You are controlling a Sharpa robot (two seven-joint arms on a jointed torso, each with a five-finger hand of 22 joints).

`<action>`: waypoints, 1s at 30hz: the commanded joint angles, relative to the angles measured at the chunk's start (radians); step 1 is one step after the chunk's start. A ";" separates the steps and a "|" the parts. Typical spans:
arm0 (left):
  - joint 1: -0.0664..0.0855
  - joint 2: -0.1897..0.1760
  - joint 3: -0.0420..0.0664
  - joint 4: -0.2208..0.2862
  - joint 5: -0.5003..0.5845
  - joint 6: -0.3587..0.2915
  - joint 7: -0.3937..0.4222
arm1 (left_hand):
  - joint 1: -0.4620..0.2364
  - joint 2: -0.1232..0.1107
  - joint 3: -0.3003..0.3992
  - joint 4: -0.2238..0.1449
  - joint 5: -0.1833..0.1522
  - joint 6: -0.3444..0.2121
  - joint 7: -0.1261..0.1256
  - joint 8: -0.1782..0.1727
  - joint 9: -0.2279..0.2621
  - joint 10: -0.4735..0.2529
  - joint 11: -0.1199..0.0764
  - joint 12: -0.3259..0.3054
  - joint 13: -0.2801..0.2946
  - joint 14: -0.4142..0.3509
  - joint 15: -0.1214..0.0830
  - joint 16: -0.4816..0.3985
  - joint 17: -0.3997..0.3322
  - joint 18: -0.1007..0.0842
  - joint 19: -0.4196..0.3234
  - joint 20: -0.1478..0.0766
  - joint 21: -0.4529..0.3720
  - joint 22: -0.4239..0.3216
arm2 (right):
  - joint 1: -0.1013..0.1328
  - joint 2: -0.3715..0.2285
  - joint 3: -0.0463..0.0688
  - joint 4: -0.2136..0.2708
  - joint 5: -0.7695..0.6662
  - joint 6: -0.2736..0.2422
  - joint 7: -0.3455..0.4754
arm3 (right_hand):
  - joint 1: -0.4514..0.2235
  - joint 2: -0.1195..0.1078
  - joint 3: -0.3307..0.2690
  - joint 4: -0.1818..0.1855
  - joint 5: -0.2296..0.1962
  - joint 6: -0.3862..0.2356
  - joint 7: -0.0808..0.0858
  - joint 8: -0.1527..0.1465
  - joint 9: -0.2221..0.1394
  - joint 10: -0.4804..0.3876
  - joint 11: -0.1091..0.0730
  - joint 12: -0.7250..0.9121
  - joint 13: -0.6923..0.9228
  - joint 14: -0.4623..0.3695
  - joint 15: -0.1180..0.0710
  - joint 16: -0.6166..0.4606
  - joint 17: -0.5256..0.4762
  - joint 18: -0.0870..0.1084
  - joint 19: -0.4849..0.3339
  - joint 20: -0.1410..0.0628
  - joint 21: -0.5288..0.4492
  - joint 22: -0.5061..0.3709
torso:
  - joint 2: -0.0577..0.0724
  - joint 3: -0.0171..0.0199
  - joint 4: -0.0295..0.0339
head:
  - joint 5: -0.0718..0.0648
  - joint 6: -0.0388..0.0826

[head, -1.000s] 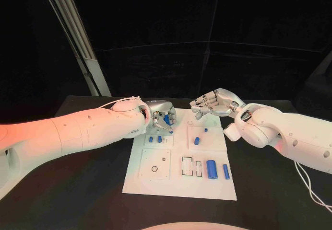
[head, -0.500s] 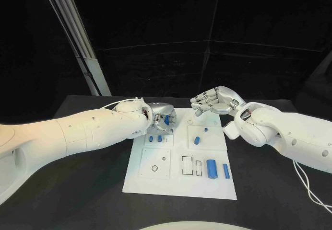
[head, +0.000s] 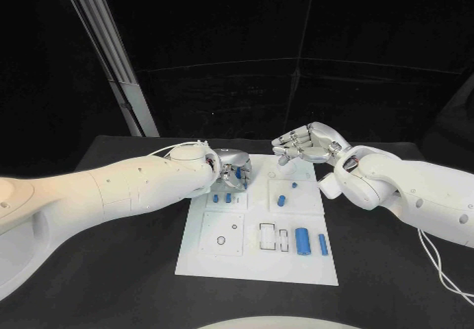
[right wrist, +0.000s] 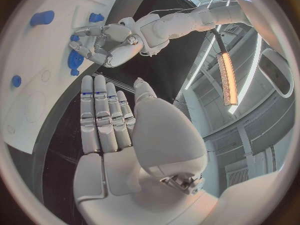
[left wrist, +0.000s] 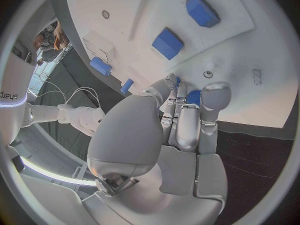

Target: Assemble the parts on the task board

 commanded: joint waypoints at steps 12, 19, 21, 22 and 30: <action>-0.007 0.010 0.000 -0.019 -0.007 0.042 -0.007 | -0.017 -0.002 0.026 -0.006 -0.003 0.015 -0.002 -0.014 -0.003 0.019 -0.002 -0.020 -0.001 0.017 -0.008 0.005 -0.005 -0.021 0.010 -0.002 0.021 0.022 | 0.002 0.004 0.001 0.000 0.004 0.003 0.013 | -0.003 0.010 0.002 -0.006 0.009 -0.007 0.001 0.000 0.001 -0.006 0.000 0.003 -0.001 -0.009 0.000 -0.002 -0.002 0.003 0.006 0.002 -0.005 -0.002 | 0.000 0.0001 0.0002 | -0.001 -0.002; -0.012 0.017 0.000 -0.027 -0.007 0.052 -0.012 | -0.028 0.000 0.039 -0.007 -0.003 0.028 -0.005 -0.017 -0.002 0.034 -0.004 -0.029 0.000 0.017 -0.011 0.007 -0.008 -0.024 0.014 -0.002 0.037 0.042 | 0.002 0.004 0.001 -0.001 0.004 0.005 0.014 | -0.003 0.012 0.003 -0.005 0.011 -0.007 0.001 0.000 0.001 -0.006 0.000 0.003 -0.001 -0.009 0.000 -0.002 -0.002 0.003 0.006 0.002 -0.006 -0.002 | -0.001 0.0002 0.0006 | -0.001 -0.003; -0.012 0.017 0.000 -0.027 -0.007 0.048 -0.013 | -0.031 0.005 0.048 -0.008 -0.003 0.038 -0.006 -0.017 -0.001 0.045 -0.007 -0.032 0.001 0.017 -0.012 0.007 -0.012 -0.026 0.016 -0.004 0.047 0.053 | 0.002 0.005 0.001 -0.001 0.004 0.005 0.014 | -0.003 0.012 0.003 -0.005 0.011 -0.007 0.001 0.000 0.001 -0.006 0.000 0.003 -0.001 -0.009 0.000 -0.002 -0.002 0.003 0.006 0.002 -0.006 -0.002 | 0.000 0.0001 0.0008 | -0.002 -0.003; -0.013 0.017 0.000 -0.028 -0.007 0.044 -0.014 | -0.032 0.008 0.053 -0.009 -0.003 0.044 -0.007 -0.016 0.000 0.051 -0.008 -0.033 0.001 0.015 -0.013 0.002 -0.024 -0.027 0.018 -0.004 0.053 0.062 | 0.002 0.005 0.001 -0.001 0.004 0.005 0.014 | -0.003 0.012 0.003 -0.005 0.011 -0.007 0.001 0.000 0.001 -0.006 0.000 0.003 -0.001 -0.009 0.000 -0.002 -0.002 0.003 0.006 0.002 -0.006 -0.002 | 0.000 -0.0001 0.0008 | -0.002 -0.003; -0.013 0.006 0.000 -0.023 -0.004 -0.018 -0.008 | -0.036 0.022 0.097 -0.025 -0.002 0.072 -0.007 -0.024 0.000 0.087 -0.013 -0.055 0.002 0.014 -0.018 0.000 -0.045 -0.030 0.022 -0.009 0.074 0.087 | 0.002 0.006 0.001 -0.002 0.004 0.005 0.015 | -0.004 0.013 0.004 -0.004 0.012 -0.007 0.001 0.000 0.001 -0.006 0.000 0.003 -0.001 -0.009 0.000 -0.002 -0.002 0.003 0.007 0.002 -0.006 -0.002 | -0.001 0.0000 -0.0002 | -0.005 0.001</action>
